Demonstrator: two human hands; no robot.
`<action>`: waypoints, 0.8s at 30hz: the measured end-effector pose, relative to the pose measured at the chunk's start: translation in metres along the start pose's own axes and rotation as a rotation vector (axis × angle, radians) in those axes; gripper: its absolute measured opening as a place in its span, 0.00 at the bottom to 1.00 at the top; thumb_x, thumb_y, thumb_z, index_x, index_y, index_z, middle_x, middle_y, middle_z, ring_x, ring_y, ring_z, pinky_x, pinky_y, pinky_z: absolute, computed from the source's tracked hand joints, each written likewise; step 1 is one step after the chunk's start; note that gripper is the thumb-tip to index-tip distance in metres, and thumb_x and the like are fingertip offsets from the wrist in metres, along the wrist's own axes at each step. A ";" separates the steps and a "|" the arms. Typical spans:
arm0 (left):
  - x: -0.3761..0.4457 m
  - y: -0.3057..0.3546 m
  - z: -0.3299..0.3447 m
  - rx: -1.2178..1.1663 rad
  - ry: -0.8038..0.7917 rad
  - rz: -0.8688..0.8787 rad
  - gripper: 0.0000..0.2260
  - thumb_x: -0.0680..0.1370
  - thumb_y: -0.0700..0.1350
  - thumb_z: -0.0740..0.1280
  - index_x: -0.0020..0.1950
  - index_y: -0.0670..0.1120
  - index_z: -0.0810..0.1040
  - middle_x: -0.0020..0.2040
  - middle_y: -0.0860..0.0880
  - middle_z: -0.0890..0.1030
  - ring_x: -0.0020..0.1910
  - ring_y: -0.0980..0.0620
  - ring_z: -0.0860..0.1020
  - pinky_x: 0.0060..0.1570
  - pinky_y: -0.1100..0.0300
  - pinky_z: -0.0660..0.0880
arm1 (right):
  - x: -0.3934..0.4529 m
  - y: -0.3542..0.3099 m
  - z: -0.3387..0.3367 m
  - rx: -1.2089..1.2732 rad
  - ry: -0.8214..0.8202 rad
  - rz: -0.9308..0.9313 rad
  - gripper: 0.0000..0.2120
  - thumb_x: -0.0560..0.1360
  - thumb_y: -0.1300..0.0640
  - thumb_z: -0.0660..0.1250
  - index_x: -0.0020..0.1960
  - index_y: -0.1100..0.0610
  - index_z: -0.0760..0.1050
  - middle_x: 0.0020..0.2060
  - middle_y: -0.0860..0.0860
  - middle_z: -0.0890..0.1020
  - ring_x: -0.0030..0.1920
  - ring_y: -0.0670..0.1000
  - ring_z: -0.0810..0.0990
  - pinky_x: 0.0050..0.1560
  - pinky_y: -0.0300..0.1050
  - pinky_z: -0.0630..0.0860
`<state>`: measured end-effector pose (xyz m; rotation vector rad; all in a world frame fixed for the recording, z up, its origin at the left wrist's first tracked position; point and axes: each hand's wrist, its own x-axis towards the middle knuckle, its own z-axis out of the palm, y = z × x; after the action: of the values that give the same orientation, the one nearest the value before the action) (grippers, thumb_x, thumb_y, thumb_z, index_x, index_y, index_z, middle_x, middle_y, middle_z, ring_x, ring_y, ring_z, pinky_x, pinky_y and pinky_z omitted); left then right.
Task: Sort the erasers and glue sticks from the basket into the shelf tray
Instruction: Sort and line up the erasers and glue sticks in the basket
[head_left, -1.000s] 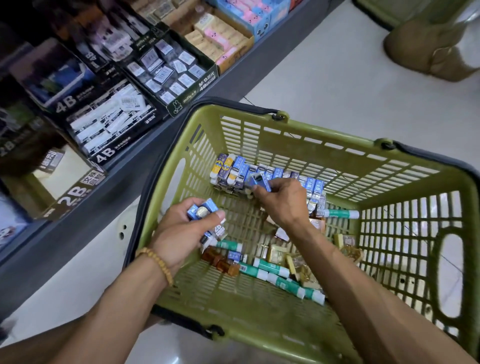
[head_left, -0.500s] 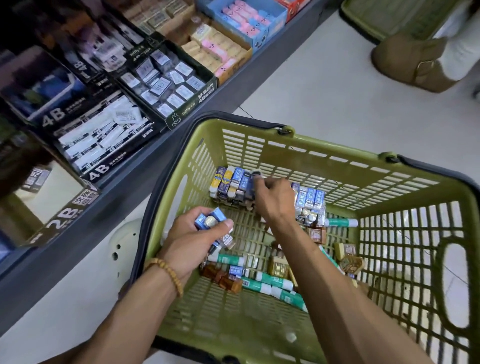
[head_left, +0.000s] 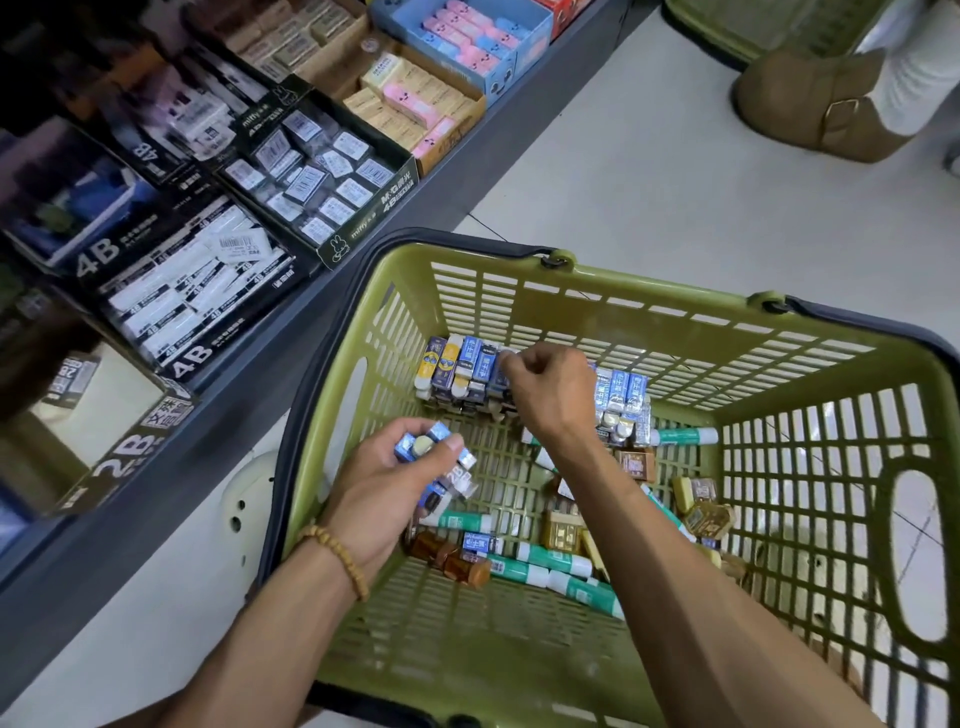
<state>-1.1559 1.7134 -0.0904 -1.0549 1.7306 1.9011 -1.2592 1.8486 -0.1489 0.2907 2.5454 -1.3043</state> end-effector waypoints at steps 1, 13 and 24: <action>0.001 0.002 0.002 -0.057 -0.001 -0.013 0.14 0.66 0.50 0.74 0.50 0.48 0.80 0.42 0.46 0.84 0.41 0.48 0.78 0.42 0.54 0.73 | -0.006 -0.002 -0.007 0.076 -0.056 -0.008 0.19 0.77 0.54 0.69 0.27 0.54 0.75 0.24 0.43 0.77 0.27 0.43 0.74 0.40 0.45 0.77; 0.004 0.014 0.033 -0.124 -0.018 -0.056 0.19 0.64 0.50 0.71 0.53 0.47 0.79 0.48 0.45 0.80 0.41 0.49 0.75 0.38 0.54 0.73 | -0.046 -0.001 -0.056 0.375 -0.532 0.121 0.08 0.79 0.60 0.68 0.45 0.64 0.81 0.33 0.54 0.82 0.30 0.49 0.79 0.33 0.42 0.79; 0.002 0.014 0.022 -0.237 -0.053 -0.100 0.11 0.71 0.39 0.69 0.52 0.41 0.78 0.52 0.45 0.76 0.43 0.51 0.74 0.30 0.62 0.74 | 0.011 0.012 -0.011 0.080 -0.130 0.242 0.17 0.75 0.56 0.72 0.29 0.59 0.78 0.30 0.56 0.84 0.34 0.54 0.85 0.43 0.55 0.84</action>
<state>-1.1728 1.7318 -0.0828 -1.1399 1.4216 2.0871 -1.2678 1.8650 -0.1559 0.4962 2.2731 -1.2894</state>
